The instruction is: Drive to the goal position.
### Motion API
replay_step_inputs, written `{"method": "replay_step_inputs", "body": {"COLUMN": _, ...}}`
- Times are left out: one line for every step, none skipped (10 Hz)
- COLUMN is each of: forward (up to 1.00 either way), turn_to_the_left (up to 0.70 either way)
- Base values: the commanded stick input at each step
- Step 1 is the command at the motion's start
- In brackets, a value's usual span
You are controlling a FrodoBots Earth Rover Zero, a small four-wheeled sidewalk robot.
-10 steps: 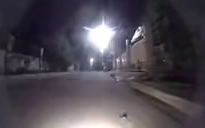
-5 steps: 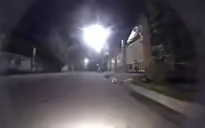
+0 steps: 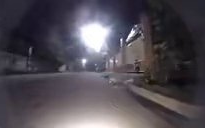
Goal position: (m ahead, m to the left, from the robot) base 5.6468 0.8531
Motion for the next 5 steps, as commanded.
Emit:
{"method": "replay_step_inputs", "body": {"forward": 0.70, "turn_to_the_left": 0.00}}
{"method": "replay_step_inputs", "body": {"forward": 0.70, "turn_to_the_left": 0.00}}
{"method": "replay_step_inputs", "body": {"forward": 0.70, "turn_to_the_left": 0.00}}
{"method": "replay_step_inputs", "body": {"forward": 0.70, "turn_to_the_left": 0.00}}
{"method": "replay_step_inputs", "body": {"forward": 0.70, "turn_to_the_left": 0.00}}
